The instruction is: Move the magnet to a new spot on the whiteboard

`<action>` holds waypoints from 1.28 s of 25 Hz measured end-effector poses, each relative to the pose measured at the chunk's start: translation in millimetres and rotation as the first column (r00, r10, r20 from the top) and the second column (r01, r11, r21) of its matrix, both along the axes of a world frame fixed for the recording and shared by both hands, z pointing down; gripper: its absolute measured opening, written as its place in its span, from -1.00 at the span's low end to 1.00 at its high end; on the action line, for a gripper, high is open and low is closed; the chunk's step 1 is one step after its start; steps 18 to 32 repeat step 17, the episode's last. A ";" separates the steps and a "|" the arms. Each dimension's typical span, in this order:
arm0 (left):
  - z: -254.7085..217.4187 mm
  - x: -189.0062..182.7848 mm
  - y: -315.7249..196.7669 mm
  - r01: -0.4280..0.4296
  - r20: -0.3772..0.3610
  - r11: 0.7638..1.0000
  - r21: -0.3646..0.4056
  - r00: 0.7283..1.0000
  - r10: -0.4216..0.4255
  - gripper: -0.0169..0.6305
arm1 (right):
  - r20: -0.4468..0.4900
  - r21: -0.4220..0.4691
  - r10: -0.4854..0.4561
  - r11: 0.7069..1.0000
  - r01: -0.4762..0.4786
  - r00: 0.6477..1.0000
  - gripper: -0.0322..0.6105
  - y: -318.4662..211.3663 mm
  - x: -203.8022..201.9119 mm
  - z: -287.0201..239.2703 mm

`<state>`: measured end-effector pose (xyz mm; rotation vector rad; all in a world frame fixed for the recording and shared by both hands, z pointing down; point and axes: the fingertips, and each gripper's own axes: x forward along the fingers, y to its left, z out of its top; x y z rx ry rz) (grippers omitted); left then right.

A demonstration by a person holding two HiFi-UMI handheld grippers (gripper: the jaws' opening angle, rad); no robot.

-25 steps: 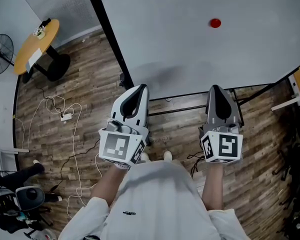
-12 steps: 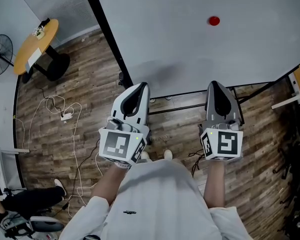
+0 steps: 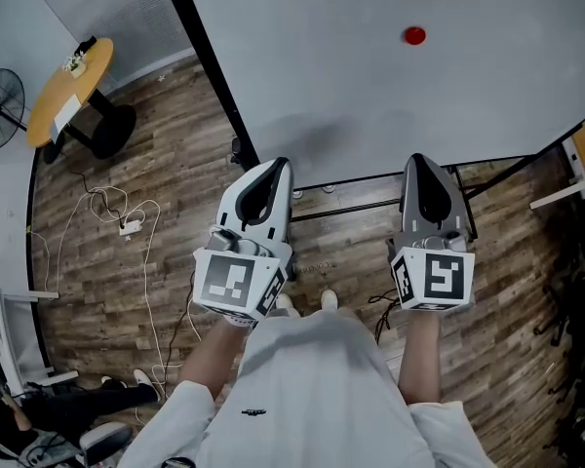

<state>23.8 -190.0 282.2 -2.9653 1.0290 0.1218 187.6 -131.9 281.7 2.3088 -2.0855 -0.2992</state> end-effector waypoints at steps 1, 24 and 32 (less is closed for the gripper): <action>0.5 0.5 1.7 -0.002 0.001 1.000 0.000 1.000 0.002 -0.93 | 0.000 0.001 0.001 1.000 -0.001 1.000 -0.91 1.6 0.1 0.2; 0.8 7.9 8.0 -0.009 0.006 1.000 0.004 1.000 0.009 -0.93 | 0.003 0.006 0.014 1.000 -0.014 1.000 -0.91 9.3 6.7 -0.3; 0.8 7.9 8.0 -0.009 0.006 1.000 0.004 1.000 0.009 -0.93 | 0.003 0.006 0.014 1.000 -0.014 1.000 -0.91 9.3 6.7 -0.3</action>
